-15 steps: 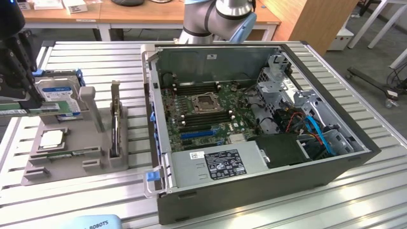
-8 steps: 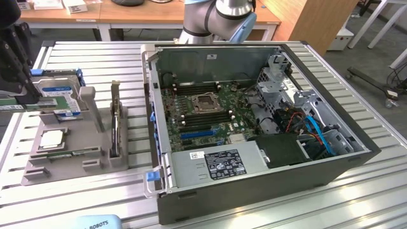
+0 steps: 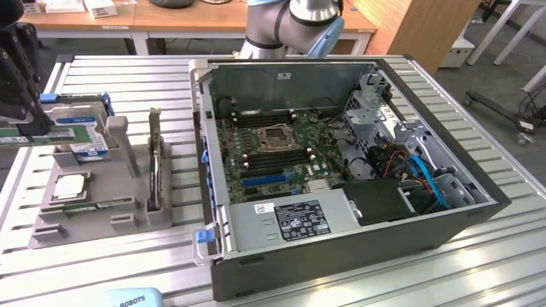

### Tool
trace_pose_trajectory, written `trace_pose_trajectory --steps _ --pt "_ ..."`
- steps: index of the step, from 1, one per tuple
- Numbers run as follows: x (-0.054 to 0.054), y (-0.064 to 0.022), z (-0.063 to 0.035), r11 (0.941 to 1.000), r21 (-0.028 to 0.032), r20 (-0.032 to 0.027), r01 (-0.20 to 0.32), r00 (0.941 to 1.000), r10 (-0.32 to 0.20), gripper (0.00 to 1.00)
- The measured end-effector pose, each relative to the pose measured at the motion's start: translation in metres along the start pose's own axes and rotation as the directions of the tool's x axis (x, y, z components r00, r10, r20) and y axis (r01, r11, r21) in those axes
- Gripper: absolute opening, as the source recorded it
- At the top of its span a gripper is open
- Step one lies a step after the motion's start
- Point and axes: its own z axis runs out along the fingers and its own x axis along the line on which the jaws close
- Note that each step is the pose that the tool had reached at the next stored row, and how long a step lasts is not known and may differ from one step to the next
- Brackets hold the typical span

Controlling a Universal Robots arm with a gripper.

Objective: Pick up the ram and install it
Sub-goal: 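Pick up the ram and move it above insertion slot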

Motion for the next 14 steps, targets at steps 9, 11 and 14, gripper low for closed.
trace_pose_trajectory --steps 9,11,14 --pt "-0.0001 0.0001 -0.0029 1.0 -0.0001 0.0 0.0 1.0 0.0 0.11" --pt "-0.0001 0.0001 -0.0029 1.0 -0.0001 0.0 0.0 1.0 0.0 0.11" --pt "-0.0001 0.0001 -0.0029 1.0 -0.0001 -0.0001 0.0 1.0 0.0 0.11"
